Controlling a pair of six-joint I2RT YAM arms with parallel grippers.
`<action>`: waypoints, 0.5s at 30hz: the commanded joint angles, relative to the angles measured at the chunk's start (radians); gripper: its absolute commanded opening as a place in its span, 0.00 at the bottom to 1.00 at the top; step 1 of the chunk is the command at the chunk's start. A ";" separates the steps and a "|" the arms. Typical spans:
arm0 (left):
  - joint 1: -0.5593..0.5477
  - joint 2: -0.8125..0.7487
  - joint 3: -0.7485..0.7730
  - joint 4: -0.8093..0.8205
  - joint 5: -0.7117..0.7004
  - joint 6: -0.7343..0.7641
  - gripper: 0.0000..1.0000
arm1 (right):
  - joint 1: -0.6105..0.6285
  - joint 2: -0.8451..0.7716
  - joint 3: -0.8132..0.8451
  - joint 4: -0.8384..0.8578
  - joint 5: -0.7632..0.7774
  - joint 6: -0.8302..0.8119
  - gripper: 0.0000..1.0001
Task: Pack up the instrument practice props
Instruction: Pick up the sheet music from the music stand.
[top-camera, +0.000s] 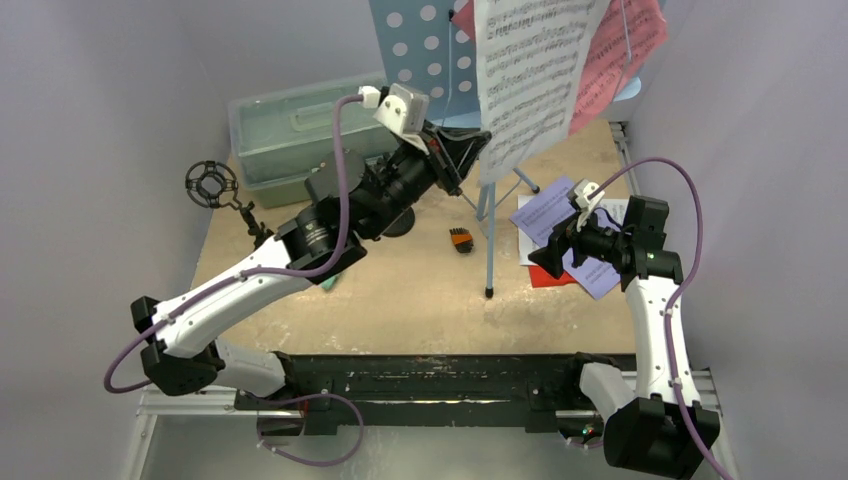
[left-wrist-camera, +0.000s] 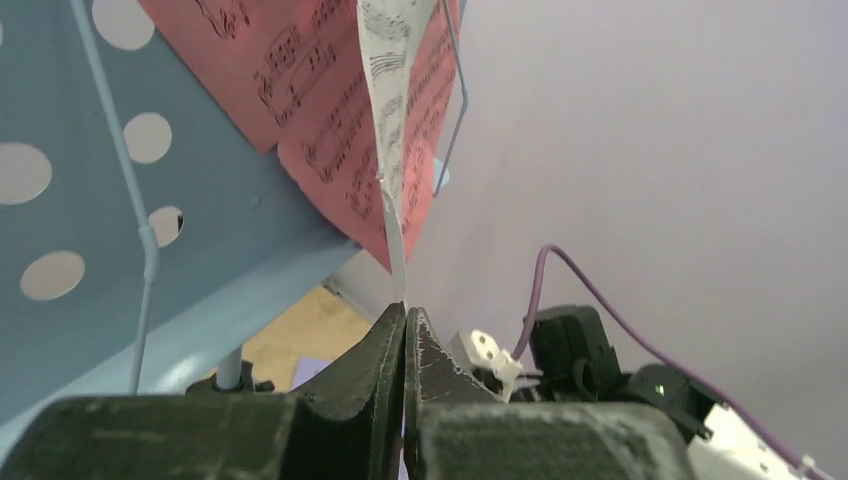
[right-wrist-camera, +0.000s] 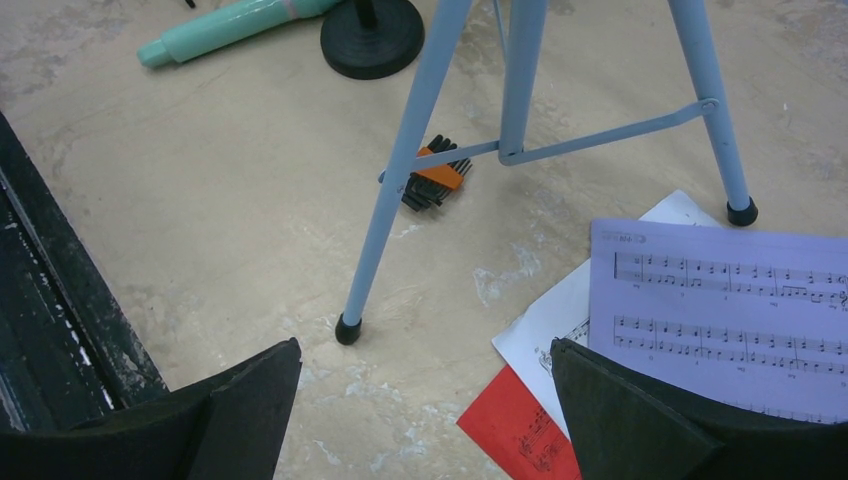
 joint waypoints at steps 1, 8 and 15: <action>0.002 -0.115 -0.066 -0.140 0.098 0.033 0.00 | -0.002 -0.019 0.001 -0.009 -0.020 -0.026 0.99; 0.002 -0.274 -0.207 -0.289 0.155 0.030 0.00 | -0.002 -0.013 0.009 -0.034 -0.029 -0.058 0.99; 0.002 -0.394 -0.384 -0.436 0.216 0.026 0.00 | -0.002 0.004 0.026 -0.079 -0.038 -0.120 0.99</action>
